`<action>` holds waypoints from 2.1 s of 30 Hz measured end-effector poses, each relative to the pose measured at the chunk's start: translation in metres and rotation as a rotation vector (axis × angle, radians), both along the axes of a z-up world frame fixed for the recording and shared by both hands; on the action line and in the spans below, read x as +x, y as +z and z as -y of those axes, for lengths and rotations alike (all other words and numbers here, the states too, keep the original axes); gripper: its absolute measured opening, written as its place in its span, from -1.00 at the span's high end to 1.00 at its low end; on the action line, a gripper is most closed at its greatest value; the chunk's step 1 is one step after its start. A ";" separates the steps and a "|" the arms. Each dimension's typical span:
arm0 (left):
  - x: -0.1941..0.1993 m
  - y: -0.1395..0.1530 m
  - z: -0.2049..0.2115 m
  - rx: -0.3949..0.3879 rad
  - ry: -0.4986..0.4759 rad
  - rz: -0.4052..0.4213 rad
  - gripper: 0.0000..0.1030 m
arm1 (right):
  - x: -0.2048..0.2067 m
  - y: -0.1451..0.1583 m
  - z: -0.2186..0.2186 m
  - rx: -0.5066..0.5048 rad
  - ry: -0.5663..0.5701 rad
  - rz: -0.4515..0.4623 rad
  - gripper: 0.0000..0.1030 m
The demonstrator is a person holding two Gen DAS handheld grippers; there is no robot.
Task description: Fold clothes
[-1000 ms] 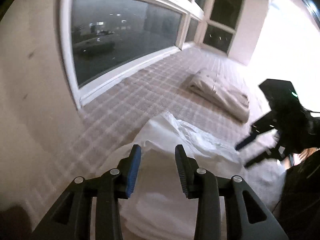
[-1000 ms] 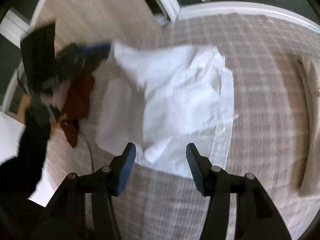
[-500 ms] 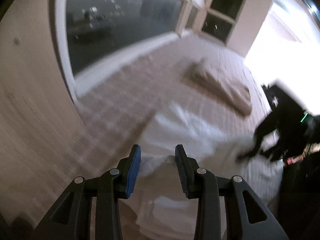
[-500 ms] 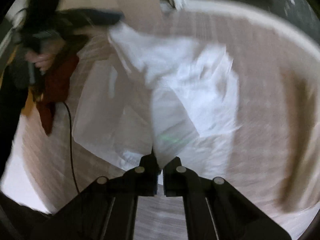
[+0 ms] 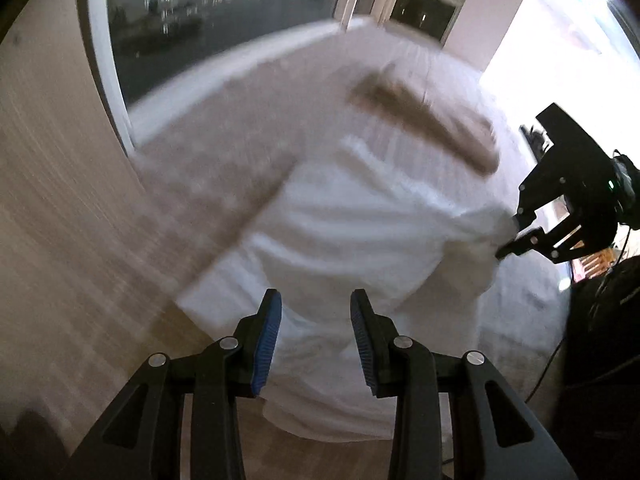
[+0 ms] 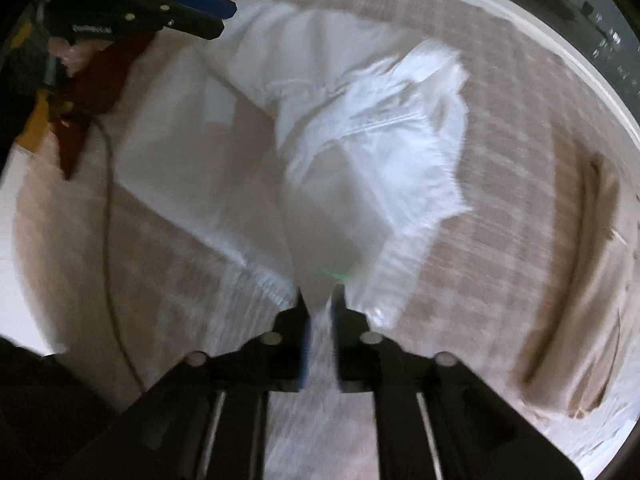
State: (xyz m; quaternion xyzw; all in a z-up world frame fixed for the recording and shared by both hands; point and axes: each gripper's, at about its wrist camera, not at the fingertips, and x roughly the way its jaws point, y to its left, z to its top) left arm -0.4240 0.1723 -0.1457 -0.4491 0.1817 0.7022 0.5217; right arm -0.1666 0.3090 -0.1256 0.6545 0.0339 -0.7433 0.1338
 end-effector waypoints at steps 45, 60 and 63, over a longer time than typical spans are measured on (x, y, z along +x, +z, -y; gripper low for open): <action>0.067 -0.001 -0.067 0.021 0.012 0.000 0.20 | -0.049 -0.037 -0.027 -0.261 -0.227 -0.261 0.69; 0.055 -0.051 0.074 0.041 0.714 0.313 -0.08 | -0.091 -0.045 -0.083 -0.190 -0.439 -0.206 0.03; 0.053 -0.053 0.061 0.051 0.729 0.310 -0.08 | -0.100 -0.052 -0.075 -0.258 -0.493 -0.177 0.03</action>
